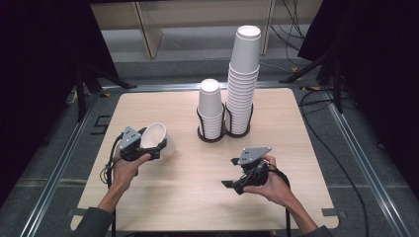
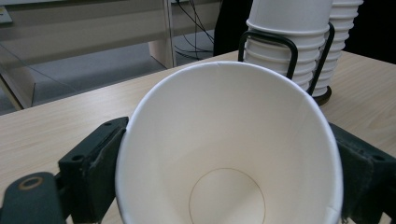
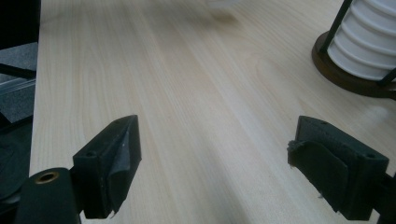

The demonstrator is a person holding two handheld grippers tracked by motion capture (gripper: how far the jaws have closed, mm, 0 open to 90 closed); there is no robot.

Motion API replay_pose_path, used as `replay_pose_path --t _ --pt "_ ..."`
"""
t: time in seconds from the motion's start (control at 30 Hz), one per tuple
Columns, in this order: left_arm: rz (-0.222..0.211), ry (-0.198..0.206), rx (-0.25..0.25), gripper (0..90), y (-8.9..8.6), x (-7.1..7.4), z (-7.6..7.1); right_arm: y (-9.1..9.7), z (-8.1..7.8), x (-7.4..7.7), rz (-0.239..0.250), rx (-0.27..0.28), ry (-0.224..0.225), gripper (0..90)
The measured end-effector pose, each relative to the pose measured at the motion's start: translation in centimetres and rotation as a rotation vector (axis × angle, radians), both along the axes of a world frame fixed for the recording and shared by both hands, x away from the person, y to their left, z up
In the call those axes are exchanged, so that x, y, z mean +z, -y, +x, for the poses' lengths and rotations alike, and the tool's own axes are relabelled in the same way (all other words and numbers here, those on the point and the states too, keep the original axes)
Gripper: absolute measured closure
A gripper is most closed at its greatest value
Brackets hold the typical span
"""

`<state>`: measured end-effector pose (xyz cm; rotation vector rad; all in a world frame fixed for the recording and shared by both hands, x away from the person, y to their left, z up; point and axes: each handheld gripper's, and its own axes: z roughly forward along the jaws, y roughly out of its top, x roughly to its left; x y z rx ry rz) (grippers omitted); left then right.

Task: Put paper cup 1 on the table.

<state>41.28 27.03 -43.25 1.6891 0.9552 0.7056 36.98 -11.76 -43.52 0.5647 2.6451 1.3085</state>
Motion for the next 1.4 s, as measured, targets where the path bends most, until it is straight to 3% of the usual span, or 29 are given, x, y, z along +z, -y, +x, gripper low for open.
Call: replay_pose_path --t 0.13,0.2,0.23,0.43,0.6,0.77,0.97,1.4 --pt "-0.012 -0.006 0.007 10.6 0.3 -0.3 1.2 0.1 0.0 -0.1 0.004 -0.008 -0.014 16.4" --pt "0.009 -0.015 0.008 10.6 0.4 -0.4 1.8 0.2 0.1 -0.2 0.003 -0.010 -0.002 16.4" --pt "0.009 -0.015 0.008 10.5 0.4 -0.4 1.8 0.3 0.1 -0.2 0.005 -0.014 -0.019 16.4" --pt "0.019 -0.029 0.033 10.5 0.5 -1.1 3.5 0.5 -0.1 -0.2 0.004 -0.016 -0.026 16.7" --pt "0.044 -0.040 0.049 10.3 0.4 -1.6 4.6 0.6 0.0 -0.2 0.005 -0.013 -0.007 16.9" --pt "0.094 -0.050 0.068 10.4 0.5 -1.0 5.1 0.6 0.0 -0.2 0.008 -0.010 -0.012 17.0" --pt "0.123 -0.085 0.074 9.8 0.8 -1.1 5.2 0.6 0.0 -0.3 0.009 -0.005 -0.021 17.1" --pt "0.069 -0.034 0.054 6.7 0.5 -2.5 5.2 0.5 -0.1 -0.3 0.010 0.000 -0.017 17.2"
